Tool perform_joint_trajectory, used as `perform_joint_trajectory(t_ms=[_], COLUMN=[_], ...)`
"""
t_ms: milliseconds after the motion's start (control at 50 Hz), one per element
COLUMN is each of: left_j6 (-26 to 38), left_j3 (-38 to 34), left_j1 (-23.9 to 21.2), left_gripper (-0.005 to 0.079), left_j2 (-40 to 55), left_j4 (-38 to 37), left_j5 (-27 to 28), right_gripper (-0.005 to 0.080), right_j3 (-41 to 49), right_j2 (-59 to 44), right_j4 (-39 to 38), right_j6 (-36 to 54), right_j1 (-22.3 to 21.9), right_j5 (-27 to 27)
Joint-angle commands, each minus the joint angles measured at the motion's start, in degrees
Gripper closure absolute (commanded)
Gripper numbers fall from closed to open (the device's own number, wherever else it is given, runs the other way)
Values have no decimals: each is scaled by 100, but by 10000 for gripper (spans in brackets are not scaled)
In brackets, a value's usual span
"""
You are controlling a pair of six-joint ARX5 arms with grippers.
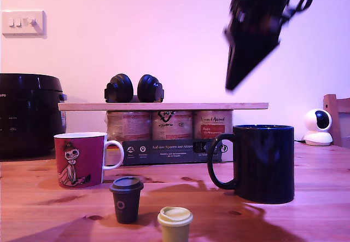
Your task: Pick up the blue coffee cup and place it on the shelf behind you
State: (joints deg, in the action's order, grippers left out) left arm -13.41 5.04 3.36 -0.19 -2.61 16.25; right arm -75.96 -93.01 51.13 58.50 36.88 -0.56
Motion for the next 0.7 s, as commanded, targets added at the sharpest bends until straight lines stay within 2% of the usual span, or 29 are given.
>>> perform_joint_trajectory(t_ms=[0, 40, 80, 180, 360, 680], left_j6=[-28, -28, -28, -28, -28, -28], left_j3=[-7, -7, -7, -7, -7, -7], left_j1=[-26, -26, -26, -26, -26, -26], left_gripper=[763, 763, 763, 763, 763, 763], left_j2=[-55, -55, -55, -55, -55, -55], left_j4=[46, 46, 44, 46, 44, 44], left_j5=[2, 2, 2, 0, 0, 0], right_gripper=[416, 358, 342, 341, 347, 347], right_j3=[-4, -4, -4, -4, -4, -4], right_j2=[17, 17, 17, 15, -52, -396], right_j4=[-149, -238, -387, -498, -238, -258], right_j6=[-2, -24, -22, -13, -13, 101], right_j1=[127, 144, 160, 208, 205, 168], right_j5=[-4, -13, -33, -203, -195, -133])
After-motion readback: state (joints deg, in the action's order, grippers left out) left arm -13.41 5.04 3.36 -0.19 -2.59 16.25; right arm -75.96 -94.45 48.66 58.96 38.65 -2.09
